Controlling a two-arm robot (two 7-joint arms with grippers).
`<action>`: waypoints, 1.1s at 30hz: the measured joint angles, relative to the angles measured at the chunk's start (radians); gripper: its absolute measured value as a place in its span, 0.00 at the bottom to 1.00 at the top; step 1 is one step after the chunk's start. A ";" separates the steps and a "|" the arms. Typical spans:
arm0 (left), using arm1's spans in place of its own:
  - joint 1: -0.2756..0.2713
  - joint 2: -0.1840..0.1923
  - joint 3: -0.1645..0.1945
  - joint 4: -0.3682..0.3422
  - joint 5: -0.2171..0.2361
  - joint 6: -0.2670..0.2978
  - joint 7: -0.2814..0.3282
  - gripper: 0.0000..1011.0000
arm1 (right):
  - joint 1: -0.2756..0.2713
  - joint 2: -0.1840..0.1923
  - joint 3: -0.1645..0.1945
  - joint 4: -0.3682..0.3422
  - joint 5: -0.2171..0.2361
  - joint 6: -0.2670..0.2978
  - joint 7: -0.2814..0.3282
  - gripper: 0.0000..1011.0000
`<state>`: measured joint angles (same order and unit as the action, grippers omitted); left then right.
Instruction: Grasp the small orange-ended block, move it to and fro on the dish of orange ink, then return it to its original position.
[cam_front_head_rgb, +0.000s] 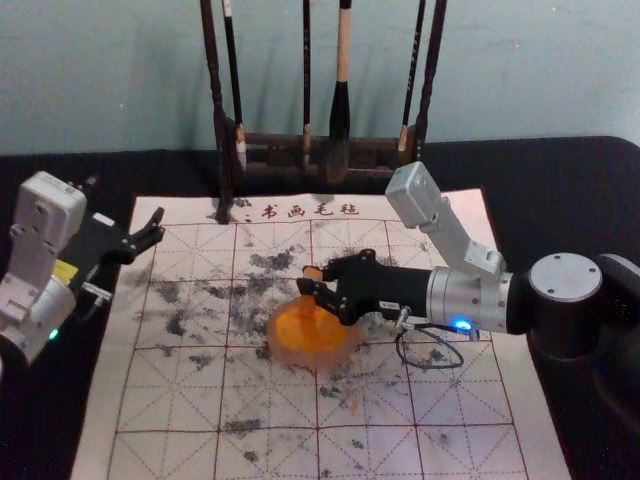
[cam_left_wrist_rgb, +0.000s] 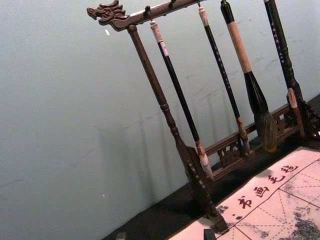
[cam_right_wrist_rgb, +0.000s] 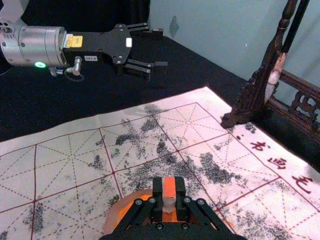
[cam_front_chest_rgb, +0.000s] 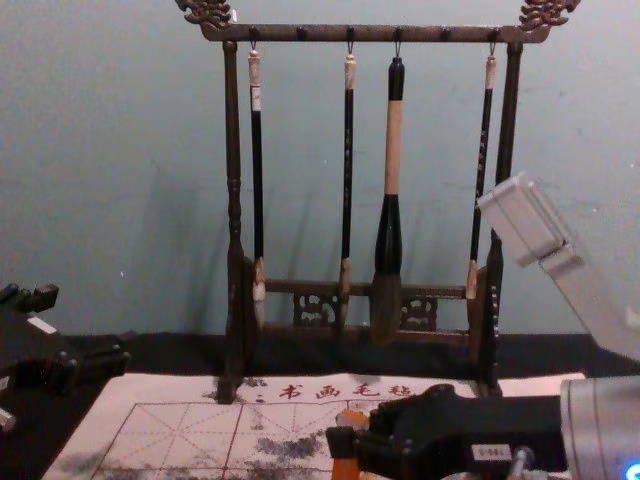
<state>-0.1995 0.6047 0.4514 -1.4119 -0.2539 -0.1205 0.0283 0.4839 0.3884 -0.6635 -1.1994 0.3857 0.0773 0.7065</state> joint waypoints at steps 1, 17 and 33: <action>0.000 0.000 0.000 0.000 0.000 0.000 0.000 0.99 | 0.000 0.000 0.000 0.000 0.000 0.000 0.000 0.11; 0.000 0.000 0.000 0.000 0.000 0.000 0.000 0.99 | 0.001 0.007 -0.005 -0.005 -0.015 0.001 -0.009 0.11; 0.000 0.000 0.000 0.000 0.000 0.000 0.000 0.99 | -0.019 0.053 0.002 -0.048 -0.017 0.011 0.005 0.11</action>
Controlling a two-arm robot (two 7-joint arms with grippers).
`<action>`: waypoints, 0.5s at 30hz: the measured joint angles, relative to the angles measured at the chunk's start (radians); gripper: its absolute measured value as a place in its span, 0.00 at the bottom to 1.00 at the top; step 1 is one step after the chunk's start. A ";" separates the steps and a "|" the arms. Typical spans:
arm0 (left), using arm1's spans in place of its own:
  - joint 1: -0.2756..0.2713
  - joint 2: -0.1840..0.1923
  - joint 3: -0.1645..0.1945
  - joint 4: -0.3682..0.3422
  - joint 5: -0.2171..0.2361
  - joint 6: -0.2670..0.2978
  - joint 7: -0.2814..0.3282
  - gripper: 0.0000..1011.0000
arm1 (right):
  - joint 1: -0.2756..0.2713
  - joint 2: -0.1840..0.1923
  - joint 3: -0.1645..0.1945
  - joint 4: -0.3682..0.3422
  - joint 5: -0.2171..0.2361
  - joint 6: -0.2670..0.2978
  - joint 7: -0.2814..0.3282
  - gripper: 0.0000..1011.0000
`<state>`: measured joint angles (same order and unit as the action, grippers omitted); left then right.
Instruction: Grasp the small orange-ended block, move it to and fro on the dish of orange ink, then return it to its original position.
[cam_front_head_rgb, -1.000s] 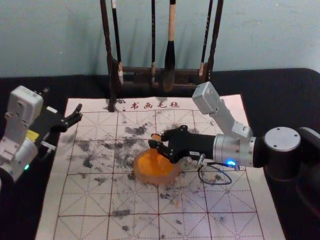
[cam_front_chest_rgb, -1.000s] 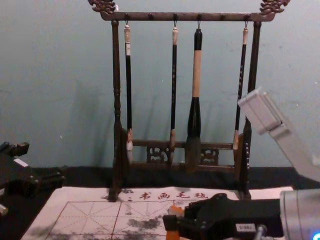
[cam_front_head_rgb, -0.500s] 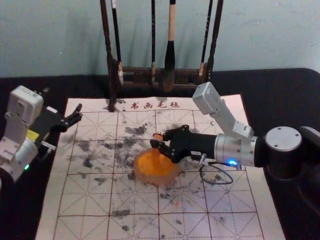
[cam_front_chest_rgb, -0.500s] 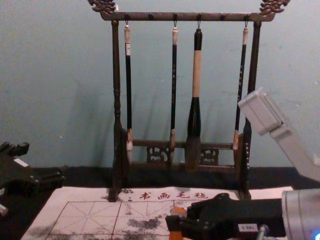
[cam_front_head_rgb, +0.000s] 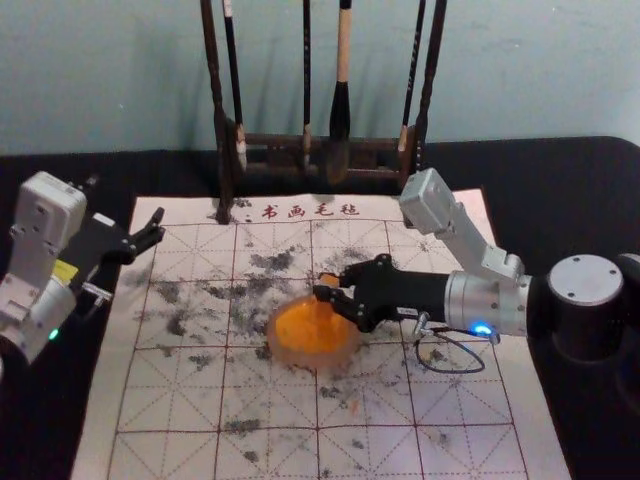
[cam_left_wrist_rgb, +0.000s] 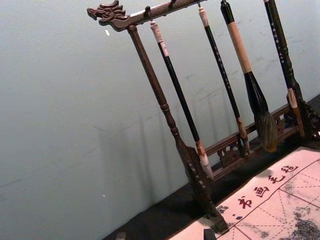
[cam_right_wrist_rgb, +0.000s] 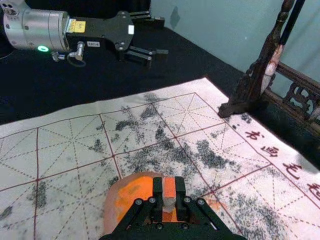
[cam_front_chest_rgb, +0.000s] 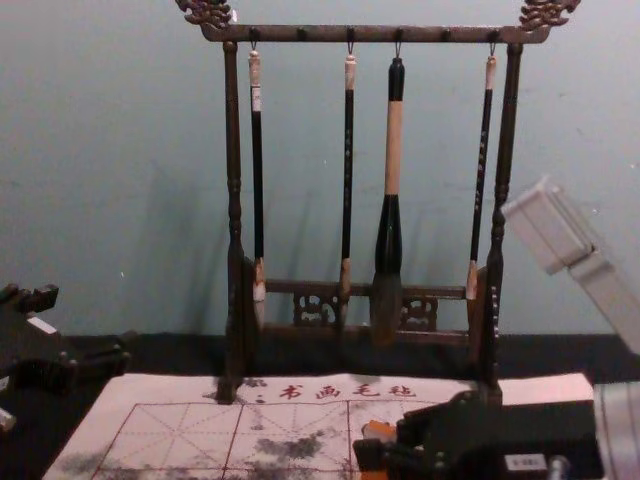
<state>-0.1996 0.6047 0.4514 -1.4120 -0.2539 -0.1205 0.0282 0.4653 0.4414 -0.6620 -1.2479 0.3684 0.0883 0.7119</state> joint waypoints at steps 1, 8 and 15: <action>0.000 0.000 0.000 0.000 0.000 0.000 0.000 0.99 | -0.002 0.003 0.001 -0.004 0.000 0.001 0.001 0.11; 0.000 0.000 0.000 0.000 0.000 0.000 0.000 0.99 | -0.023 0.030 0.003 -0.042 0.015 0.014 0.012 0.11; 0.000 0.000 0.000 0.000 0.000 0.000 0.000 0.99 | -0.037 0.042 0.000 -0.067 0.027 0.021 0.016 0.11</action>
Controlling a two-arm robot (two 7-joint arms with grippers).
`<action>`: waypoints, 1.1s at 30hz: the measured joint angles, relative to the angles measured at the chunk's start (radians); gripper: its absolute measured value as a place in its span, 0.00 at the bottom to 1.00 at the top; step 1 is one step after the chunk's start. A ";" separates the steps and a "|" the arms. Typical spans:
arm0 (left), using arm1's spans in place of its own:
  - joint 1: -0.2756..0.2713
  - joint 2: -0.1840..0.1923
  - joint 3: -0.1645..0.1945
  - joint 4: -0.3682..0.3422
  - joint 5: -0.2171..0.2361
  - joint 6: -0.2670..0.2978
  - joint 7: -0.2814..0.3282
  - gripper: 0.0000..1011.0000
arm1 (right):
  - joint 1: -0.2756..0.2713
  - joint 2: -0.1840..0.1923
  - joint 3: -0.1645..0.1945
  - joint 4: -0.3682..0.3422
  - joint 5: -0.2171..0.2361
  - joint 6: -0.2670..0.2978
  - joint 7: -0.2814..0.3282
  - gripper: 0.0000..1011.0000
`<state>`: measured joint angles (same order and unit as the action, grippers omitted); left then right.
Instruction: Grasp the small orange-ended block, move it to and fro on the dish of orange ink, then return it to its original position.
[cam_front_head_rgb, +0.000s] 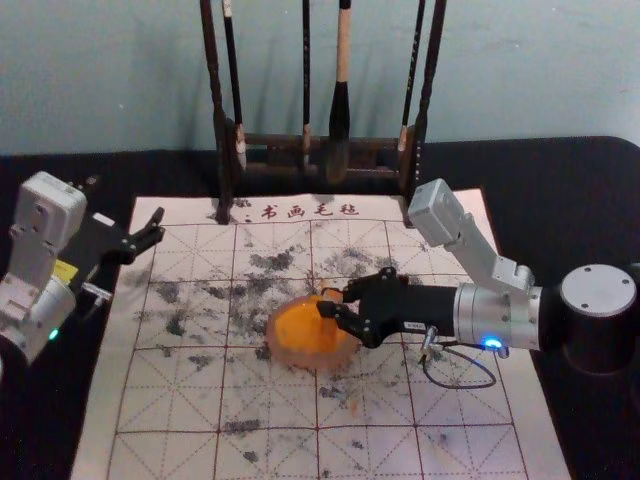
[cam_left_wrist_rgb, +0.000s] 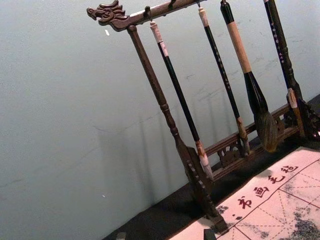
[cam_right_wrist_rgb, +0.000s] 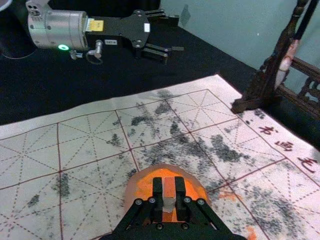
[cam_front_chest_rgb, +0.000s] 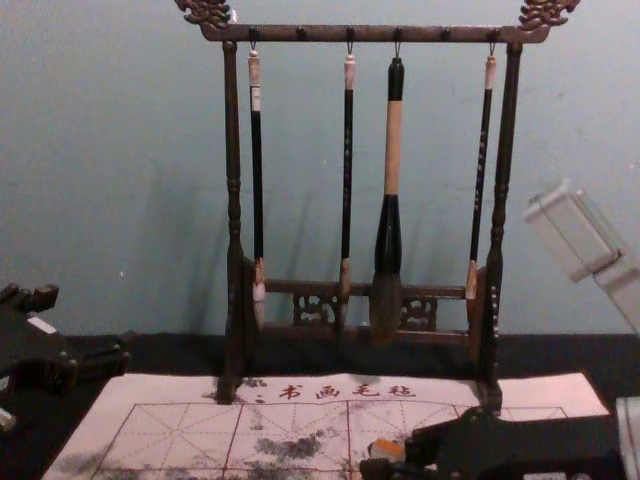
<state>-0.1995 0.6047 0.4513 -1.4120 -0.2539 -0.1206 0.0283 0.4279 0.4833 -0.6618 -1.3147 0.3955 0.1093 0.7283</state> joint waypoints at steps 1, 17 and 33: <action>0.000 0.000 0.000 0.000 0.000 0.000 0.000 0.99 | -0.001 0.000 -0.001 -0.001 0.001 0.000 0.001 0.11; 0.000 0.000 0.000 0.000 0.000 0.000 0.000 0.99 | 0.035 -0.056 -0.030 0.046 0.019 0.009 0.005 0.11; 0.000 0.000 0.000 0.000 0.000 0.000 0.000 0.99 | 0.095 -0.101 -0.047 0.123 0.005 0.011 -0.003 0.11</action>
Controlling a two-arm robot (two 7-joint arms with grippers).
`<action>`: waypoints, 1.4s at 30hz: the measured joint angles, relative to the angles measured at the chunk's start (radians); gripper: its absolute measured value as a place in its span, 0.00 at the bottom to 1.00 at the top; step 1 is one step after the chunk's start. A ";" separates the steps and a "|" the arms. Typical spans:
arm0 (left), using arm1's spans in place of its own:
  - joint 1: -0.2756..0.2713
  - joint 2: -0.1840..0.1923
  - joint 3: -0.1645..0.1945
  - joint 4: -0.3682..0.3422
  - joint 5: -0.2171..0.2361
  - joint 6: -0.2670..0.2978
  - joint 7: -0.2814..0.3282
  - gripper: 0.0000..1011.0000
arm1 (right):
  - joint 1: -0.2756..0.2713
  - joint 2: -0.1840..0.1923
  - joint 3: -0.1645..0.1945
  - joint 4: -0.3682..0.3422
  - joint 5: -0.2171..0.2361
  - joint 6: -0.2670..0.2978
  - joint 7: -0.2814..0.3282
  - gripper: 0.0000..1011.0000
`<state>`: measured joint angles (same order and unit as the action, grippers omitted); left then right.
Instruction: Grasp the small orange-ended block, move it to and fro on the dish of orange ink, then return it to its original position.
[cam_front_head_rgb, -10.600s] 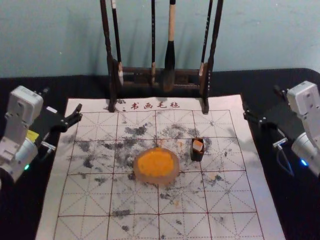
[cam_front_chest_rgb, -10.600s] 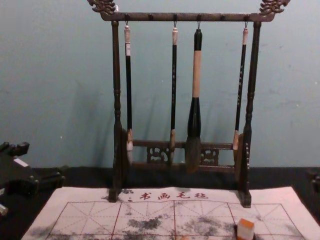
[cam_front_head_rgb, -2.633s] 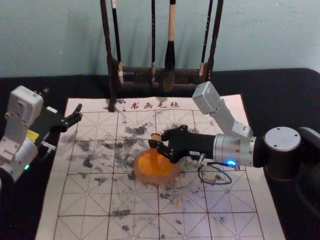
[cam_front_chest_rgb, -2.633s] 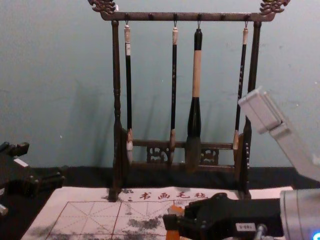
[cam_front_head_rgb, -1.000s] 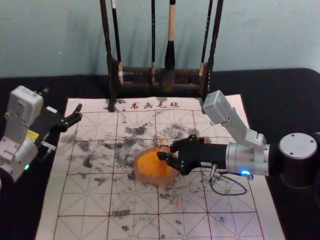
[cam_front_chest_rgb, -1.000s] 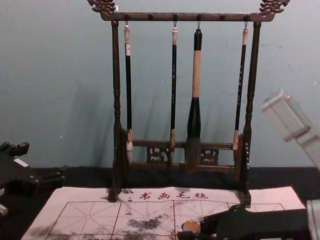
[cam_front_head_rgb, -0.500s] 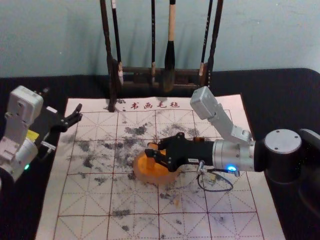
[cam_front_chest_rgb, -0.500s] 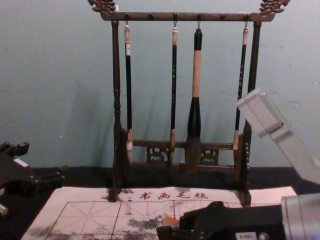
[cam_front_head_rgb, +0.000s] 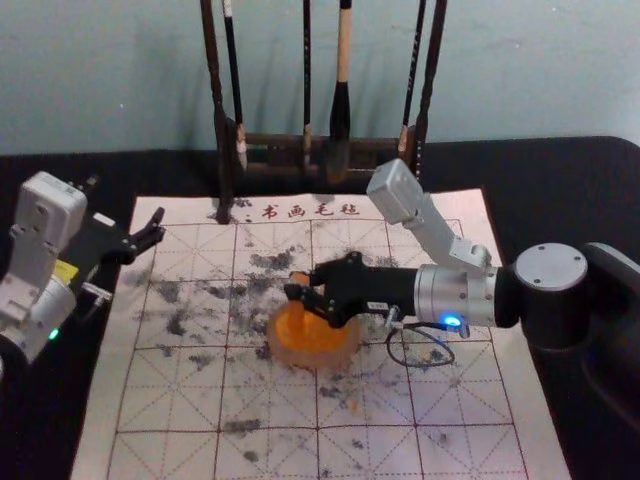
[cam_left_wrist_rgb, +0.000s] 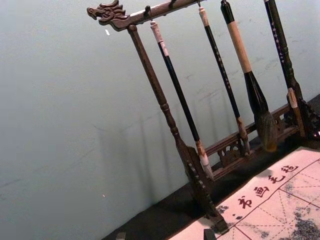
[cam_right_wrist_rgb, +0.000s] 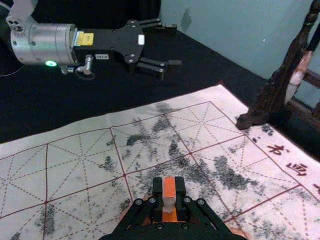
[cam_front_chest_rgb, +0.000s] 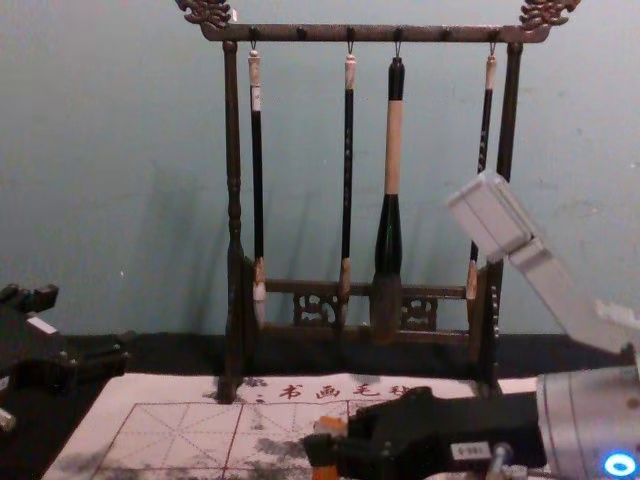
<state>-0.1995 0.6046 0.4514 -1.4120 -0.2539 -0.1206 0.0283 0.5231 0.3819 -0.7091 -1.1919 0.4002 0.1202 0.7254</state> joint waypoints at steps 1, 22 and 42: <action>0.000 0.000 0.000 0.000 0.000 0.000 0.000 0.99 | 0.002 0.000 0.002 0.000 -0.001 0.000 -0.002 0.11; 0.000 0.000 0.000 0.000 0.000 0.000 0.000 0.99 | -0.029 0.064 0.031 -0.054 -0.004 0.023 -0.018 0.11; 0.000 0.000 0.000 0.000 0.000 0.000 0.000 0.99 | -0.067 0.094 0.024 -0.117 0.021 0.030 0.003 0.11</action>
<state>-0.1995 0.6047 0.4514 -1.4119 -0.2539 -0.1205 0.0283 0.4557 0.4755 -0.6853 -1.3086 0.4212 0.1504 0.7287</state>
